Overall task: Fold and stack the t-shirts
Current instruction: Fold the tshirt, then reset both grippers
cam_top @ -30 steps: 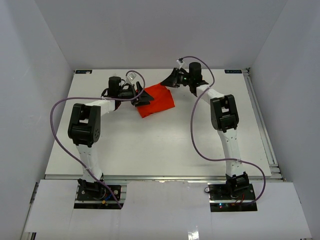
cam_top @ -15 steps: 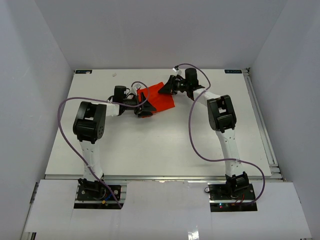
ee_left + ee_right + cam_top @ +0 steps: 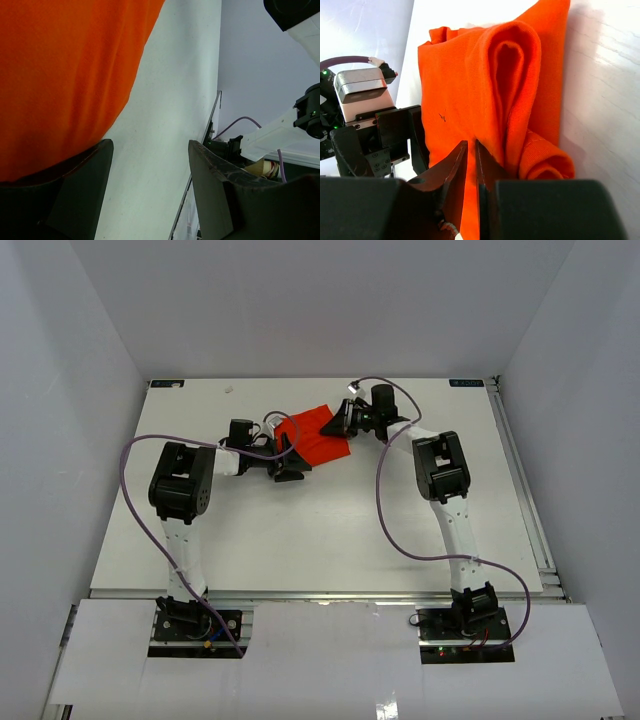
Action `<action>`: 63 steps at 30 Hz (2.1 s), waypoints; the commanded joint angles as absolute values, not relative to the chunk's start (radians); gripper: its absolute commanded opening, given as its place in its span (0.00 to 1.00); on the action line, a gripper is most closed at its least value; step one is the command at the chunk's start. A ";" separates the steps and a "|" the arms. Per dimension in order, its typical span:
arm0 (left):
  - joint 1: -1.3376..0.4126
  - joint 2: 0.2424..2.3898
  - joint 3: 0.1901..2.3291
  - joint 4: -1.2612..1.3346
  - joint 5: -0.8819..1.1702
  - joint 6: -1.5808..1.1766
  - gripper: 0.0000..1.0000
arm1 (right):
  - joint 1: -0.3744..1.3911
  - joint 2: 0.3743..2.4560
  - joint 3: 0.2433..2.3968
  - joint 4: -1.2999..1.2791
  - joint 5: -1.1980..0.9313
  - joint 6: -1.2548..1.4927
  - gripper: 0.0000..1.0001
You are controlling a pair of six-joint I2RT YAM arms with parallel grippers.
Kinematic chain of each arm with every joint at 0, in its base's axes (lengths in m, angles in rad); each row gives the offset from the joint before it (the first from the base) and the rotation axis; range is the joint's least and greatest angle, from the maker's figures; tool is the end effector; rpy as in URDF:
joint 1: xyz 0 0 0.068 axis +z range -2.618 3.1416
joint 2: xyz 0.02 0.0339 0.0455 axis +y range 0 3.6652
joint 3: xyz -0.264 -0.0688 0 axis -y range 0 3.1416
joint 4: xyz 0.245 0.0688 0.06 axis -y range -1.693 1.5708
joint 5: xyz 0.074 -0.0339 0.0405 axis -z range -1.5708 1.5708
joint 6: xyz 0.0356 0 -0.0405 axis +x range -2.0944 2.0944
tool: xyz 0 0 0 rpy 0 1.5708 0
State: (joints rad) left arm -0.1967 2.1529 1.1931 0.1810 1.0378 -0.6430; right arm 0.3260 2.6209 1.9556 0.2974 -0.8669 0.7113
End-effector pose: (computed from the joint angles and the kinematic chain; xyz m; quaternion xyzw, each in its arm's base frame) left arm 0.4063 -0.1122 0.1031 0.0093 0.8236 -0.5543 0.1194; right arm 0.5307 0.2080 0.1059 -0.0900 0.7799 0.5553 0.2743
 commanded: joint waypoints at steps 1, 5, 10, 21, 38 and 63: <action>-0.183 2.172 1.178 0.150 1.023 -0.604 0.73 | 0.291 2.629 1.944 0.305 -0.857 0.670 0.18; -0.179 2.140 1.181 0.117 1.045 -0.582 0.73 | 0.281 2.583 1.992 0.383 -0.931 0.680 0.20; -0.179 1.973 1.172 0.014 1.057 -0.532 0.74 | 0.267 2.464 2.098 0.214 -1.003 0.473 0.27; -0.164 1.400 1.080 -0.075 0.790 -0.469 0.90 | 0.262 1.983 1.829 -0.379 -0.717 -0.271 0.54; -0.152 0.930 0.988 -0.146 0.538 -0.488 0.98 | 0.256 1.227 1.214 -0.270 -0.133 -0.284 1.00; -0.152 0.716 0.957 -0.278 0.534 -0.531 0.98 | 0.255 0.993 1.157 -0.477 -0.052 -0.107 1.00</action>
State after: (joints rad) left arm -0.1543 0.7368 0.9672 -0.2634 0.5381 -0.5220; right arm 0.2573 1.0084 1.1648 -0.4763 -0.0689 -0.1287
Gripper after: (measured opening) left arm 0.981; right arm 0.998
